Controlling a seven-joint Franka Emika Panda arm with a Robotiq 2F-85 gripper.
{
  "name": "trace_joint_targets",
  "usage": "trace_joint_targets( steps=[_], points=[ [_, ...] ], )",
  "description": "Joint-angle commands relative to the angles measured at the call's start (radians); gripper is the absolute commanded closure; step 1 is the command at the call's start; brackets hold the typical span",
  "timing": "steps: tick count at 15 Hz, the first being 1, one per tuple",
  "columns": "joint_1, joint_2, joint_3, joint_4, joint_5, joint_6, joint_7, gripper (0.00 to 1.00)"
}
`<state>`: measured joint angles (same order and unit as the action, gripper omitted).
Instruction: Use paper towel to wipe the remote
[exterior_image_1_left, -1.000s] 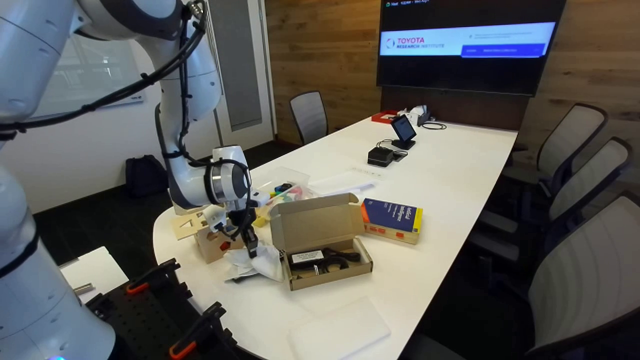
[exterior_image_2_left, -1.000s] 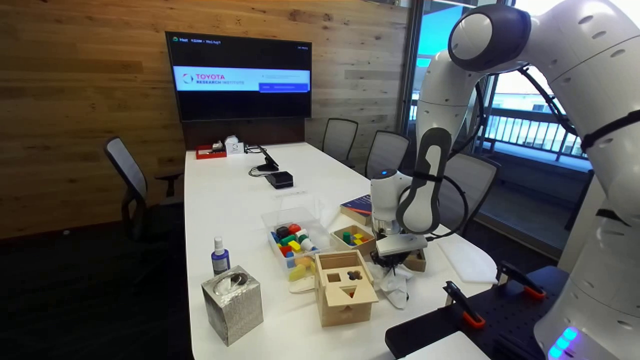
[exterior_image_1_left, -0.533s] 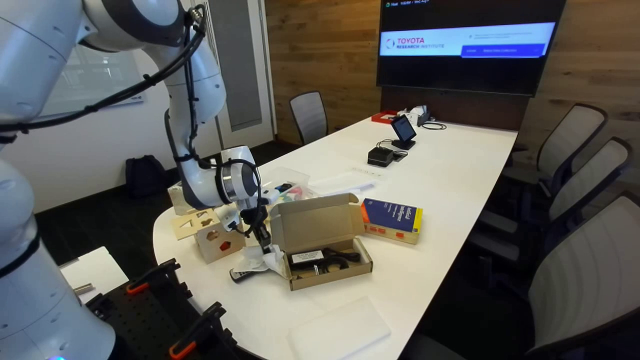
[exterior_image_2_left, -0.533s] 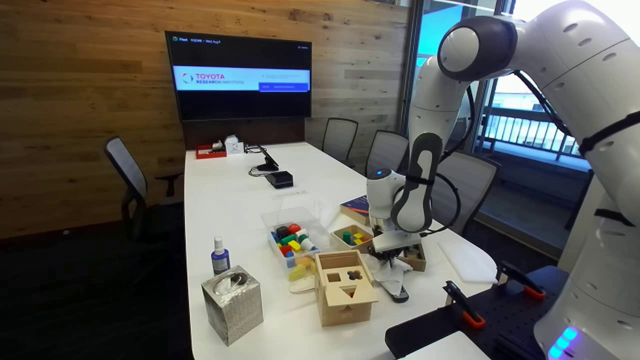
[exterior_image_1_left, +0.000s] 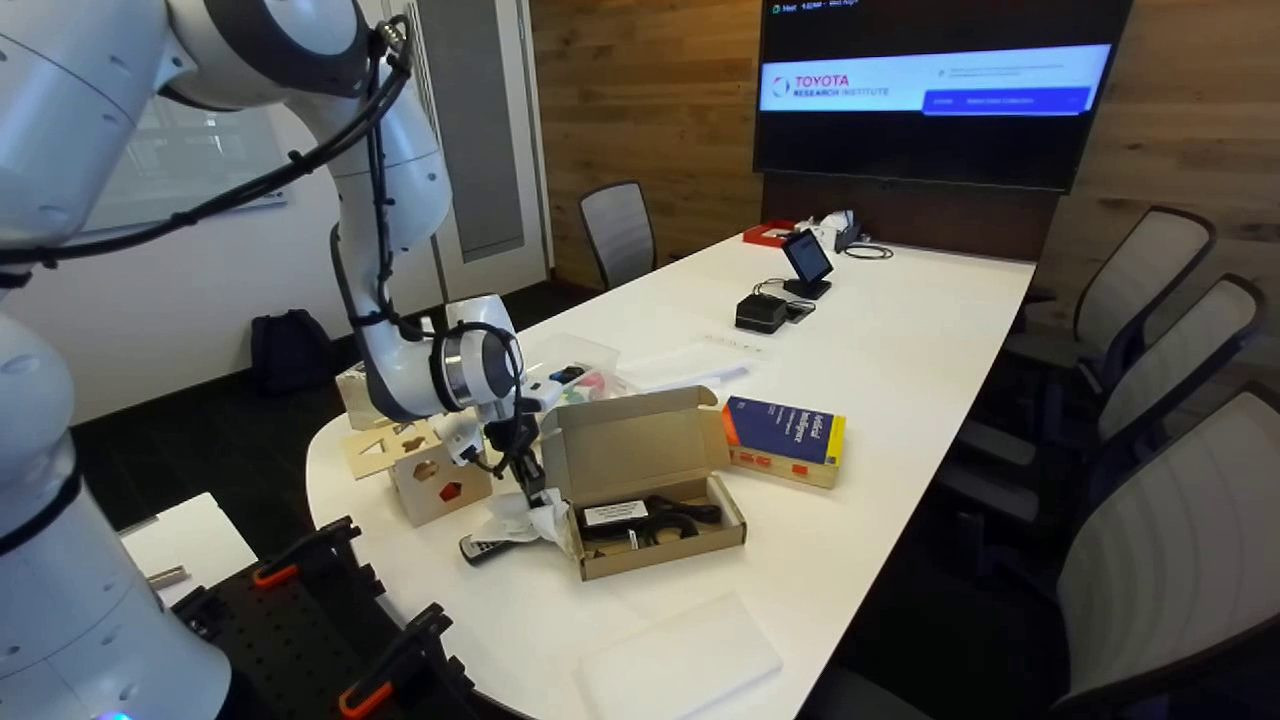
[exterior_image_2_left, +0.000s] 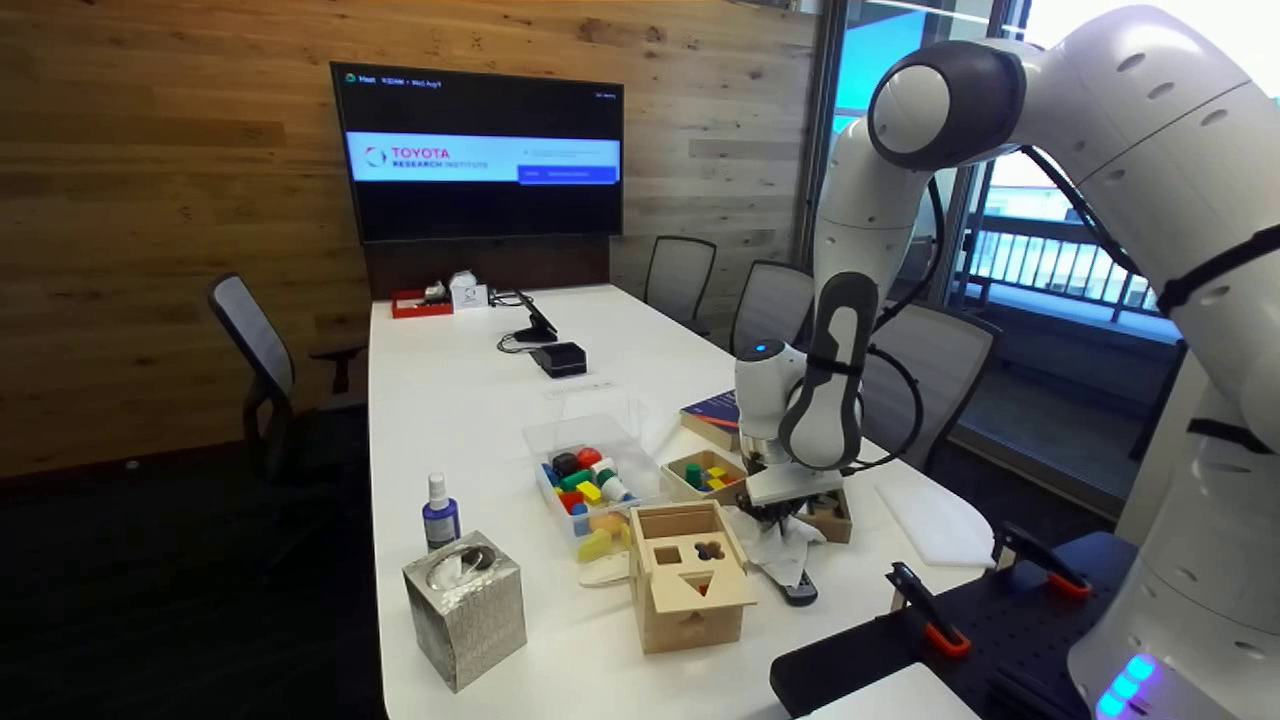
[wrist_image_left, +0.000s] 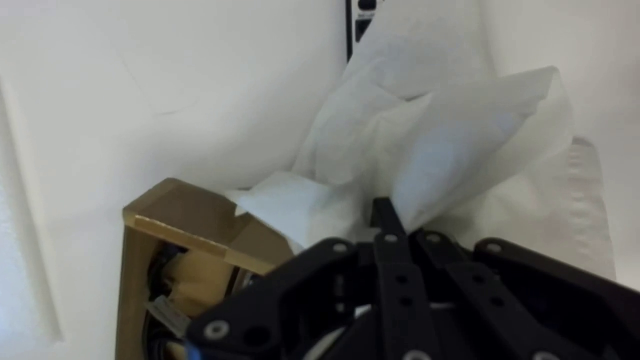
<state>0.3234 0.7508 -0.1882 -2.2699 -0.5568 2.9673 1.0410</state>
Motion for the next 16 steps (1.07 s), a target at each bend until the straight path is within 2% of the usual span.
trace_joint_targets(
  steps=[1, 4, 9, 12, 16],
  points=[
    [-0.009, -0.038, 0.034, -0.092, 0.169, 0.048, -0.151, 1.00],
    [-0.032, -0.058, 0.094, -0.151, 0.329, 0.039, -0.272, 1.00],
    [-0.018, -0.099, 0.138, -0.222, 0.532, 0.033, -0.380, 1.00],
    [0.027, -0.121, 0.118, -0.255, 0.610, 0.039, -0.375, 1.00],
    [0.090, -0.124, 0.070, -0.242, 0.642, 0.006, -0.365, 1.00]
  ],
)
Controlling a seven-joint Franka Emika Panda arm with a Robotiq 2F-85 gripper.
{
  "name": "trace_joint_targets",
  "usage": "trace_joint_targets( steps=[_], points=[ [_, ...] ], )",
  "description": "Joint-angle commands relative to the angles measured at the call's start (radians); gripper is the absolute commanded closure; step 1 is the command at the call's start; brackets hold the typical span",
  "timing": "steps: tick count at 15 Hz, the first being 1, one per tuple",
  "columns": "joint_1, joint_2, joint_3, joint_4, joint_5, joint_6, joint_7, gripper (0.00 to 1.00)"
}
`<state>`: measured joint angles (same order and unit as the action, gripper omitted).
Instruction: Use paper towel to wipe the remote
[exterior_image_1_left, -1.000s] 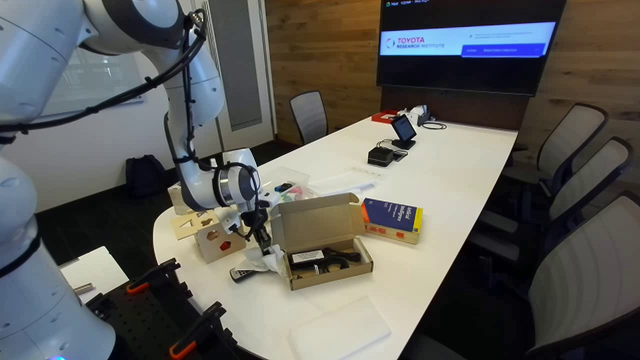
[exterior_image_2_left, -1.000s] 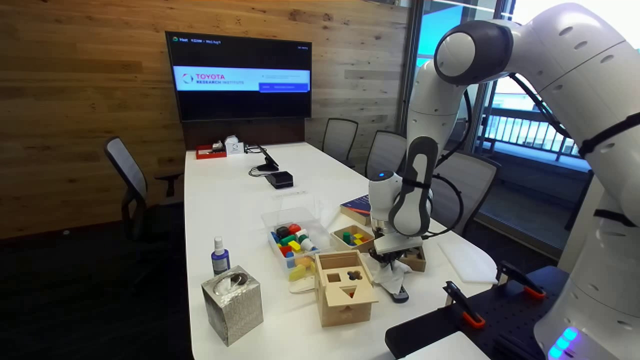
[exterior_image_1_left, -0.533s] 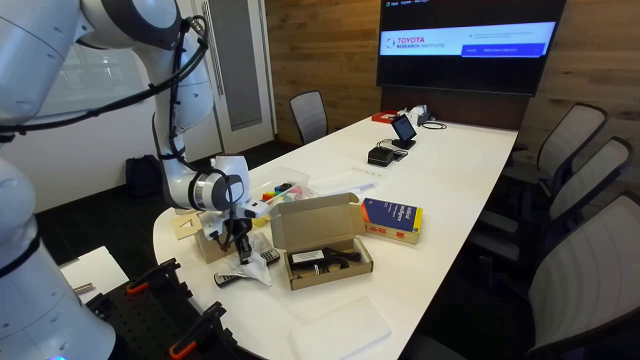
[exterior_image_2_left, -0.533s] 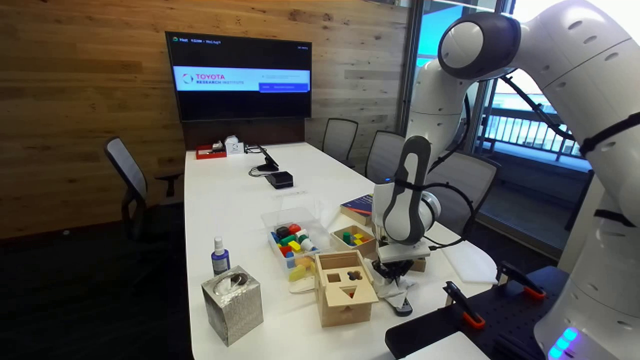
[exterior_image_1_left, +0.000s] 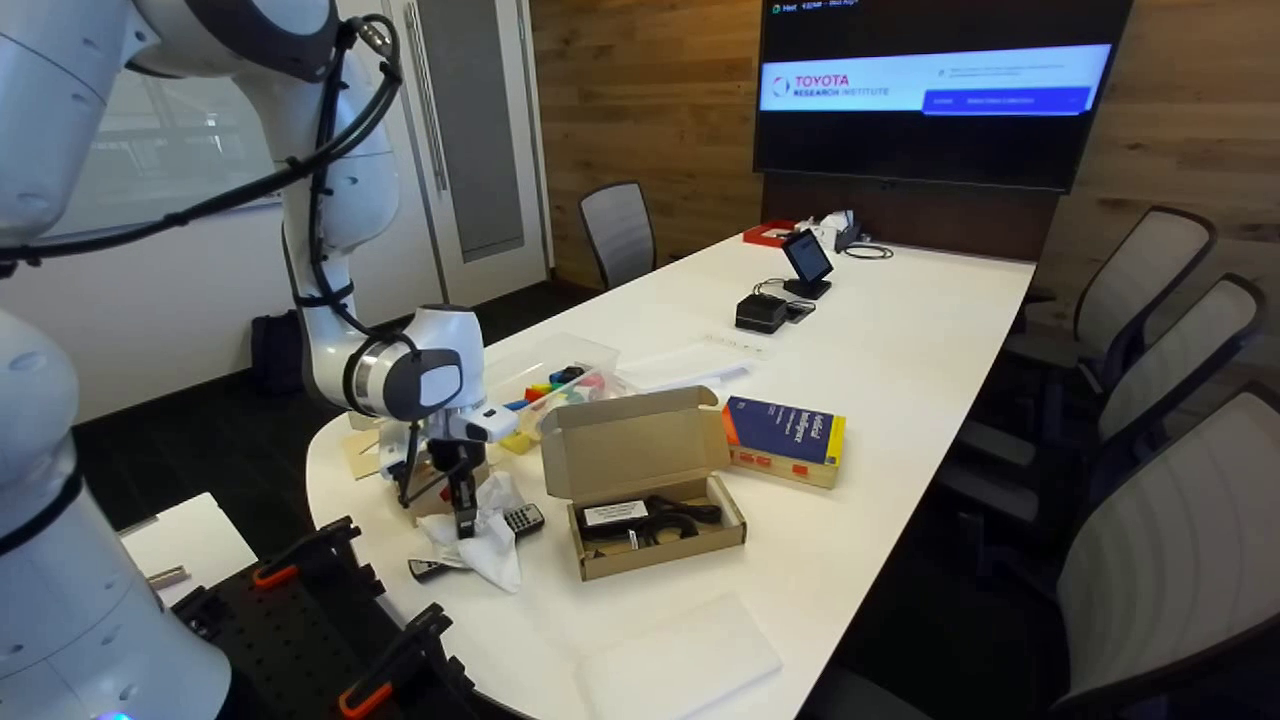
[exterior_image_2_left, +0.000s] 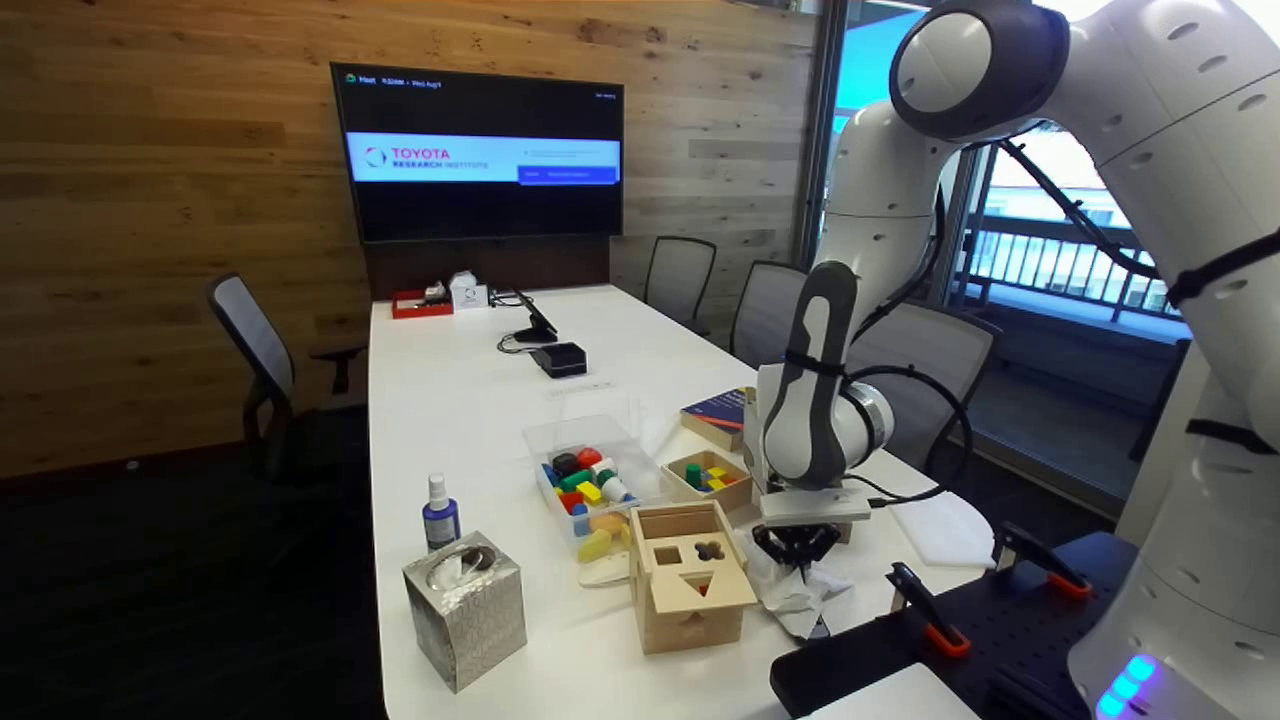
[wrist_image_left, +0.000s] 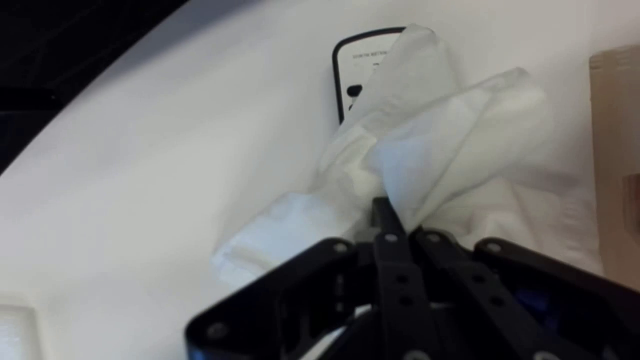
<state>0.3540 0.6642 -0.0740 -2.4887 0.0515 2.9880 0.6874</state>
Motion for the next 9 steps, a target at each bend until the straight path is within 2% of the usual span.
trace_joint_targets(
  steps=[1, 9],
  points=[
    [0.088, -0.025, -0.071, -0.004, 0.028, -0.027, -0.006, 1.00],
    [0.294, 0.051, -0.282, 0.130, -0.040, -0.139, 0.047, 1.00]
  ],
)
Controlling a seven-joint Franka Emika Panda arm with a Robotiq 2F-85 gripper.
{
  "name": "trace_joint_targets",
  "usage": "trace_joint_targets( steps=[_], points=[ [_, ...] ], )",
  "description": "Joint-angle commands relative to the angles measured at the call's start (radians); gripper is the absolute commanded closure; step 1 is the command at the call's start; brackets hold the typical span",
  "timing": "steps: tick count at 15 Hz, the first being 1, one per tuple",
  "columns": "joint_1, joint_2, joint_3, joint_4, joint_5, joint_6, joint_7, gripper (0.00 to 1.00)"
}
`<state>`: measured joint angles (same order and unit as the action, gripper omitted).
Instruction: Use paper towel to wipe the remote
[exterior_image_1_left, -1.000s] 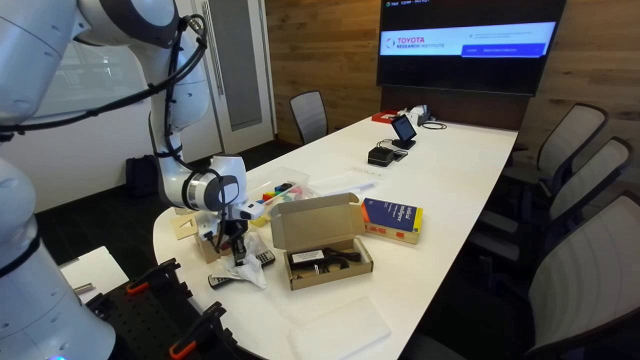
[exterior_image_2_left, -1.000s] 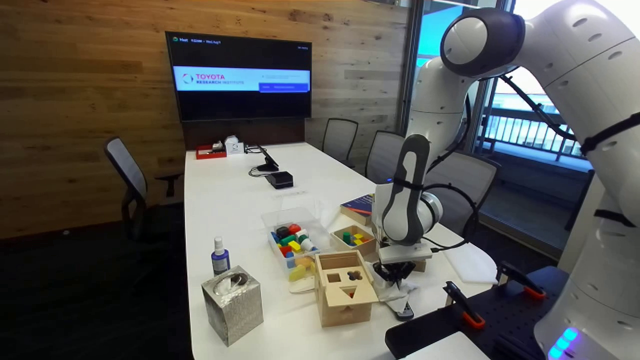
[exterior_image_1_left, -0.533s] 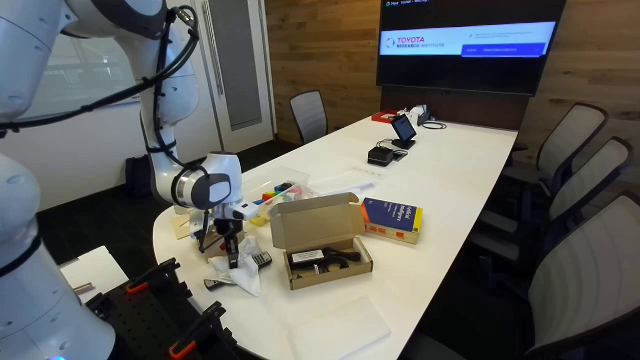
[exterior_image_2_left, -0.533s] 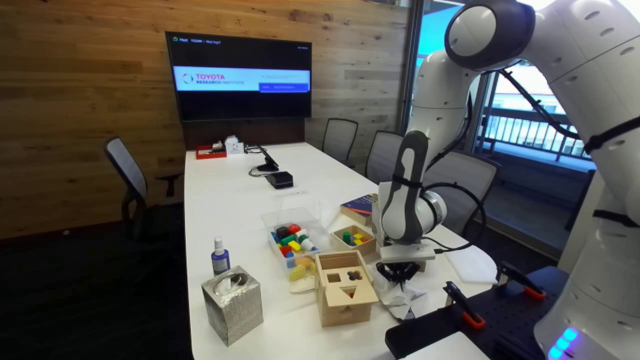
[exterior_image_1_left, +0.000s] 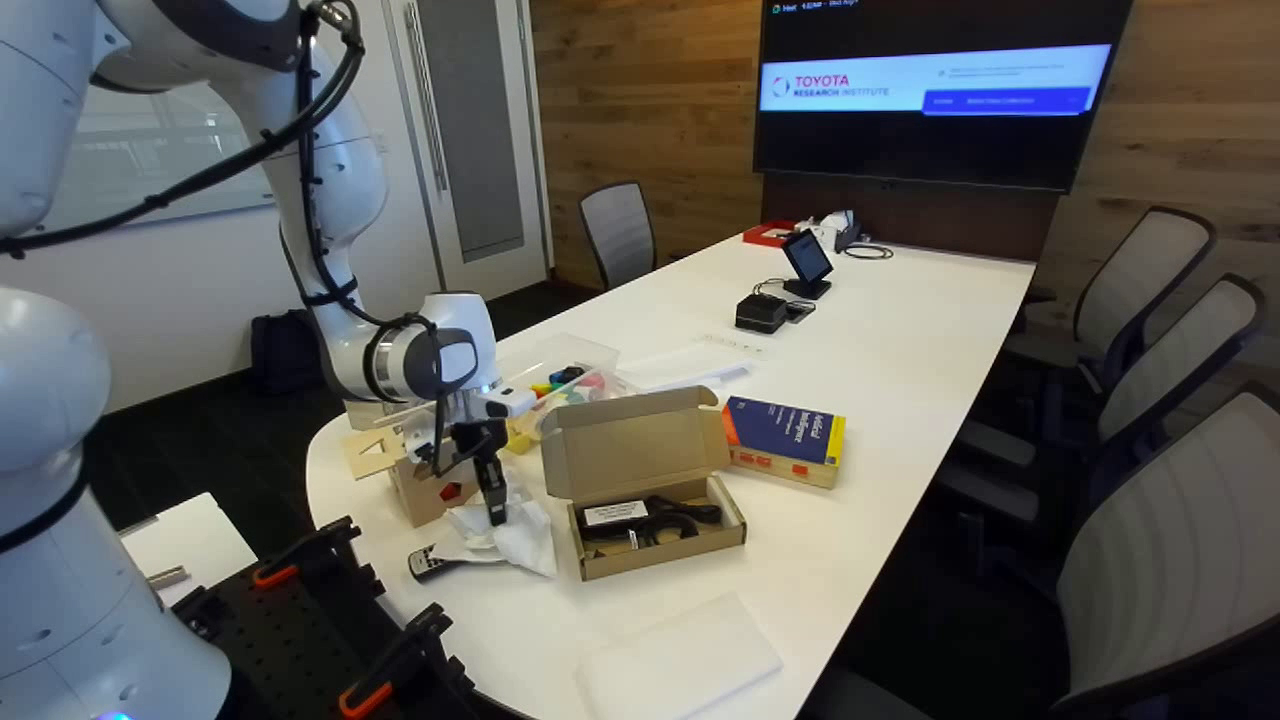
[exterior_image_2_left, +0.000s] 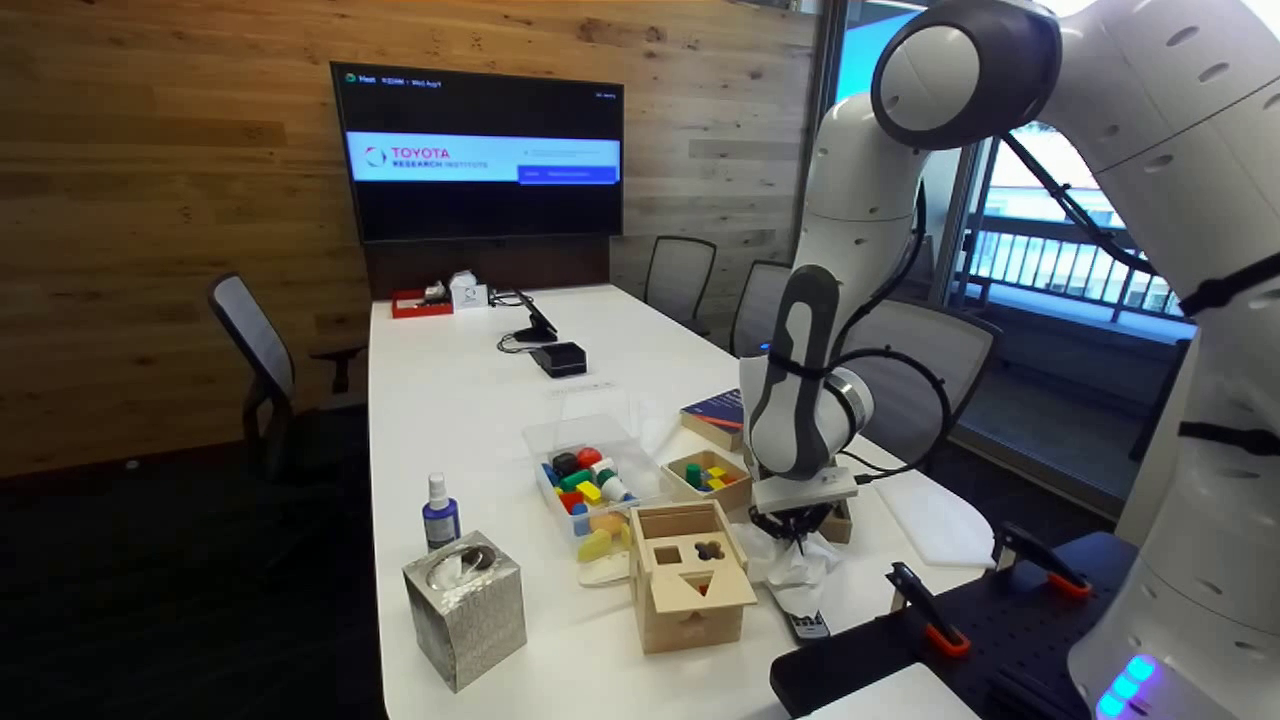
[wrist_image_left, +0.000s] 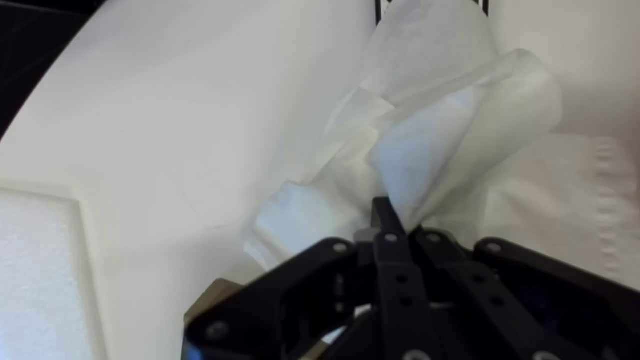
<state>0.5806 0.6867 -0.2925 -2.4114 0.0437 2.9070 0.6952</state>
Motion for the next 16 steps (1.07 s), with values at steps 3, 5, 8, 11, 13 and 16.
trace_joint_targets(
  steps=[3, 5, 8, 11, 13, 16],
  points=[
    [0.117, 0.042, -0.113, 0.081, -0.054, -0.090, 0.061, 1.00],
    [0.148, 0.038, -0.141, 0.083, -0.073, -0.107, 0.091, 1.00],
    [0.133, -0.017, -0.121, 0.051, -0.087, -0.121, 0.070, 1.00],
    [0.107, -0.101, -0.085, -0.002, -0.087, -0.158, 0.047, 1.00],
    [0.119, -0.156, -0.085, -0.034, -0.099, -0.191, 0.070, 1.00],
    [0.069, -0.250, -0.029, -0.075, -0.104, -0.245, 0.051, 1.00]
  ],
)
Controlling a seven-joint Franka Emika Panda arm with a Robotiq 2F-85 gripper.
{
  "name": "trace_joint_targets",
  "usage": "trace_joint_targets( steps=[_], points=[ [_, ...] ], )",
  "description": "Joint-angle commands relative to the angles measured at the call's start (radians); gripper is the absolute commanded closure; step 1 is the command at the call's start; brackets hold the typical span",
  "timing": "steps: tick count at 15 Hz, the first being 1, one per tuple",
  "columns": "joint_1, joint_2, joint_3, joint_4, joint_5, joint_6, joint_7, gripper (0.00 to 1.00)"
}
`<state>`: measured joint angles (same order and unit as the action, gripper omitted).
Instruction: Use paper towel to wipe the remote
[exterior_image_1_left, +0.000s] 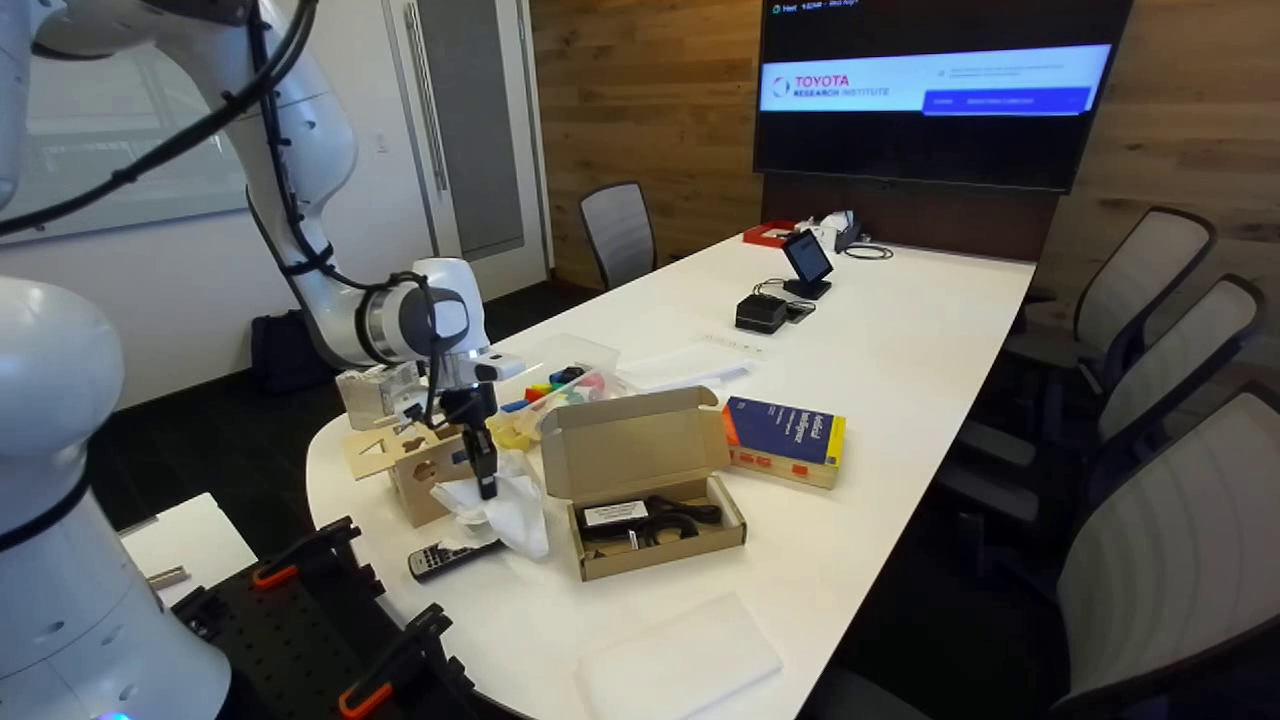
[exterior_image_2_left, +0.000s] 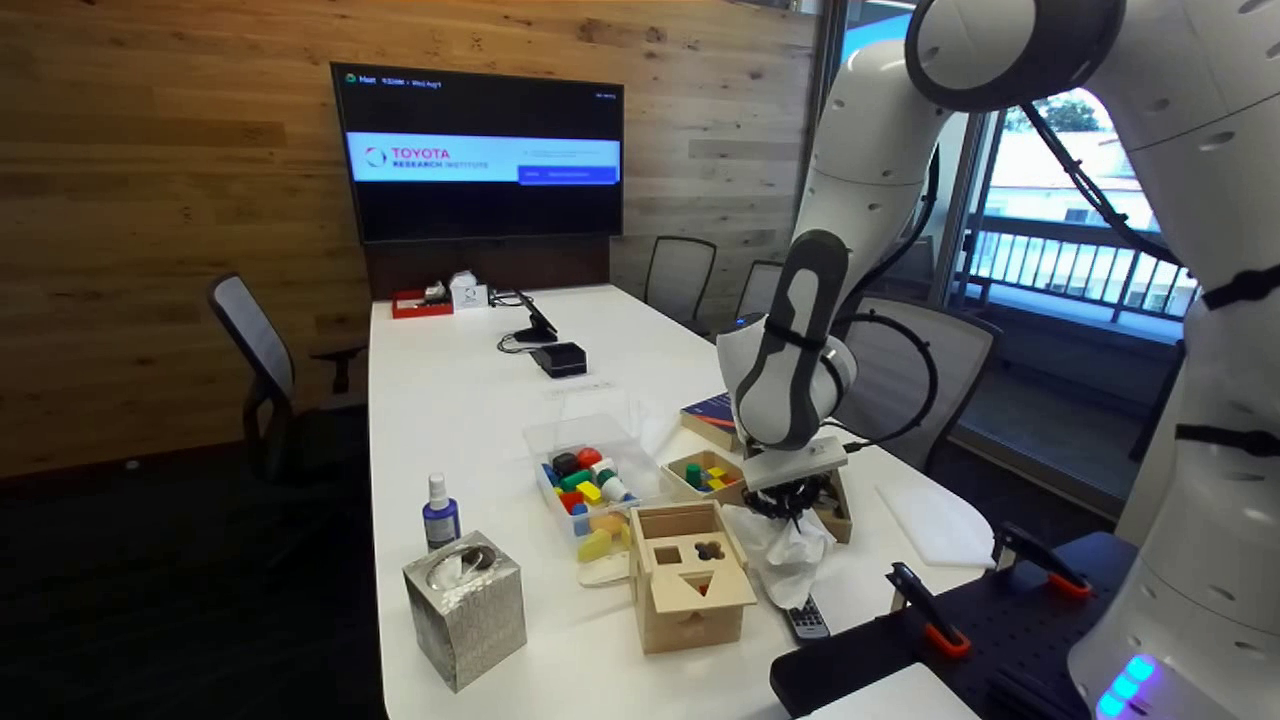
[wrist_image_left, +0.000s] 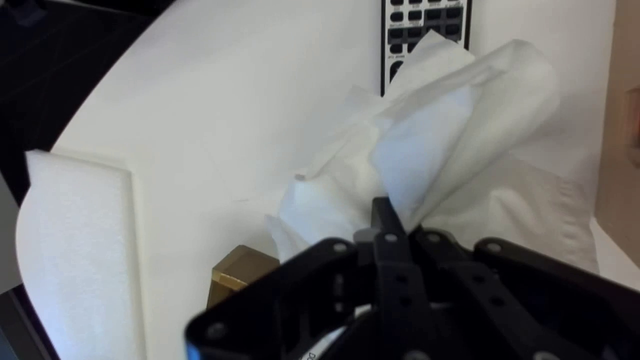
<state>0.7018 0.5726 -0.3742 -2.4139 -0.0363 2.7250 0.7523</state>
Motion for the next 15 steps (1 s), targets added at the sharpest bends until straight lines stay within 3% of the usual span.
trace_joint_targets(
  steps=[1, 5, 9, 15],
  points=[
    [-0.082, -0.163, 0.084, -0.081, -0.015, -0.084, -0.019, 1.00],
    [-0.275, -0.199, 0.279, -0.080, 0.056, -0.143, -0.118, 1.00],
    [-0.455, -0.178, 0.439, -0.072, 0.214, -0.189, -0.287, 1.00],
    [-0.554, -0.115, 0.485, -0.018, 0.328, -0.338, -0.395, 1.00]
  ],
)
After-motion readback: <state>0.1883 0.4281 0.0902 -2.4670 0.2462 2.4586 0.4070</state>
